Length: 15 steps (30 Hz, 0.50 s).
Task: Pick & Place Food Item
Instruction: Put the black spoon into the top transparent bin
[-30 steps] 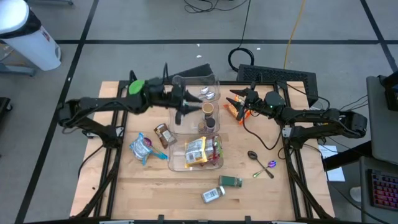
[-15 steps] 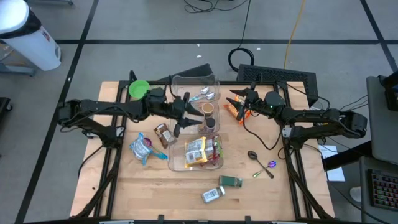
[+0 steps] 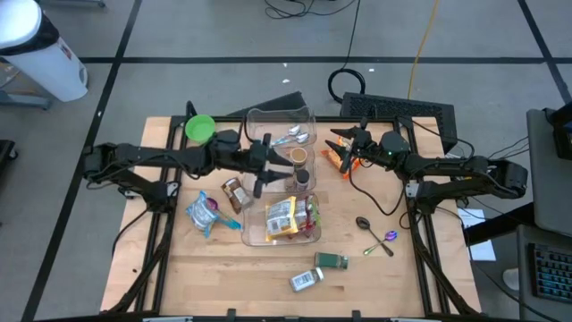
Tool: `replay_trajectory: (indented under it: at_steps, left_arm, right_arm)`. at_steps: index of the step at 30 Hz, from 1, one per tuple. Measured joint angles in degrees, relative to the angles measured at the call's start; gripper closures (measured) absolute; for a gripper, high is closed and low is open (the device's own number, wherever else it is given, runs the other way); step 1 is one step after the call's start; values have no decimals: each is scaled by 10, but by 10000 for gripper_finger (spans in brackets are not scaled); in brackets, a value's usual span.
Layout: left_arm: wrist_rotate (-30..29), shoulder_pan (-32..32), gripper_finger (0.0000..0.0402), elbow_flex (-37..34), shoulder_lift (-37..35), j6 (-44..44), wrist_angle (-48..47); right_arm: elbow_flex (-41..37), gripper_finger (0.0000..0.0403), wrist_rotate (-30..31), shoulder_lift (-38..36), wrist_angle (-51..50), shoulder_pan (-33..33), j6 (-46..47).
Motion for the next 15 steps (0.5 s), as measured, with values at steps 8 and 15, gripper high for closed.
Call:
replay_trajectory:
  at_steps: [8,15]
  left_arm:
    - [-17,28,250,0,-18,4,-40]
    - [-49,36,249,-1,-103,44,-148]
  right_arm:
    - [0,217,0,0,0,0,0]
    - [0,218,0,0,0,0,0]
